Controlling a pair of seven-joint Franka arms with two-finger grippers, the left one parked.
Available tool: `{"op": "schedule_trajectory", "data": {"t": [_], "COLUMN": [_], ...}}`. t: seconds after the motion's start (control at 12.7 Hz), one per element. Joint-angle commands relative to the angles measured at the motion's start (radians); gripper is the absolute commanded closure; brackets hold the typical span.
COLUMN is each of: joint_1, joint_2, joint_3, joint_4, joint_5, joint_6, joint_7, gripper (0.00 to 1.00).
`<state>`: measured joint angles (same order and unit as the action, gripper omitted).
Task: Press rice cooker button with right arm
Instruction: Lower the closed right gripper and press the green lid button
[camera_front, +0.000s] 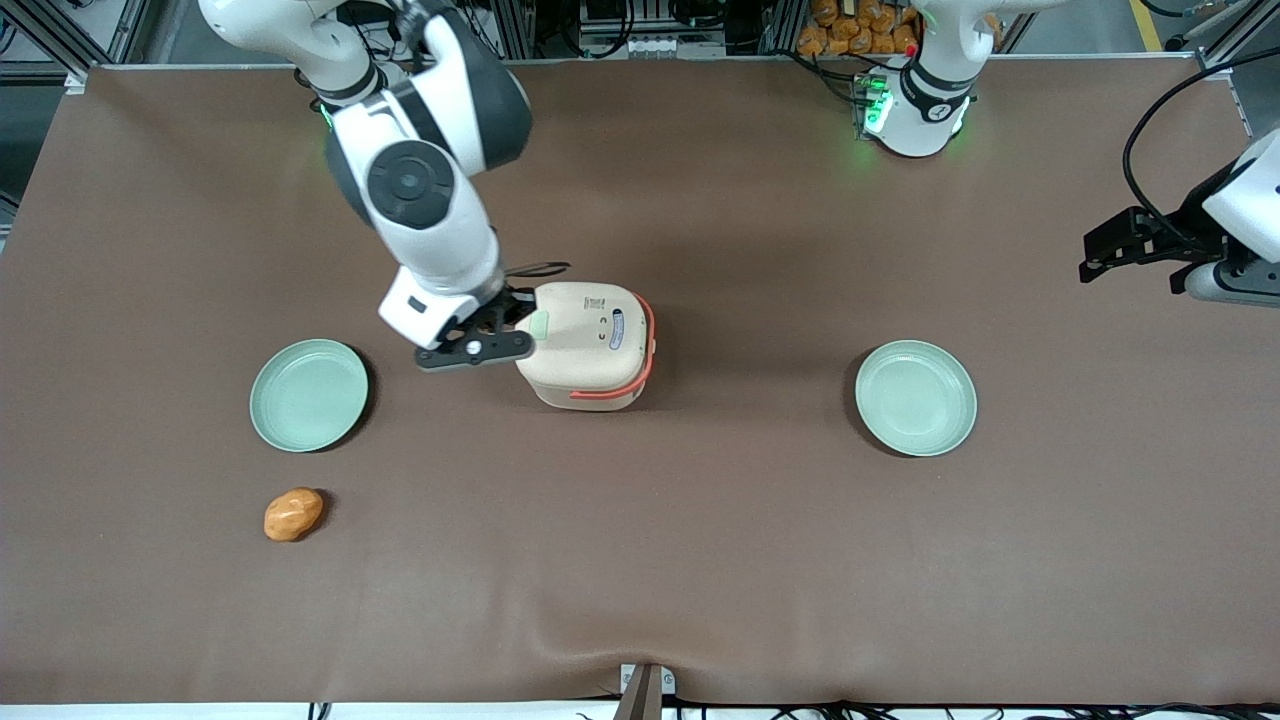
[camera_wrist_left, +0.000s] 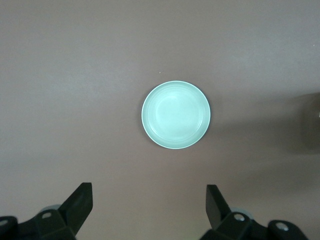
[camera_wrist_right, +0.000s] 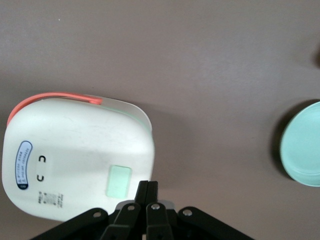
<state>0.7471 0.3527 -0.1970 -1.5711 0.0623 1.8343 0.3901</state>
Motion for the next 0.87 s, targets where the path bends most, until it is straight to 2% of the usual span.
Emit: {"op": "schedule_trajectory", "data": {"t": [0.0,0.24,0.79], "joint_1": [0.032,0.067,0.069], "joint_2": [-0.005,0.005,0.008], "joint_3": [-0.012,-0.013,-0.012], "joint_4": [-0.052,-0.101,-0.133], "joint_5": [0.001,0.002,0.005], "joint_6": [0.052,0.106,0.114], "joint_7": [0.041,0.093,0.099], "gripper": [1.0,1.0,1.0]}}
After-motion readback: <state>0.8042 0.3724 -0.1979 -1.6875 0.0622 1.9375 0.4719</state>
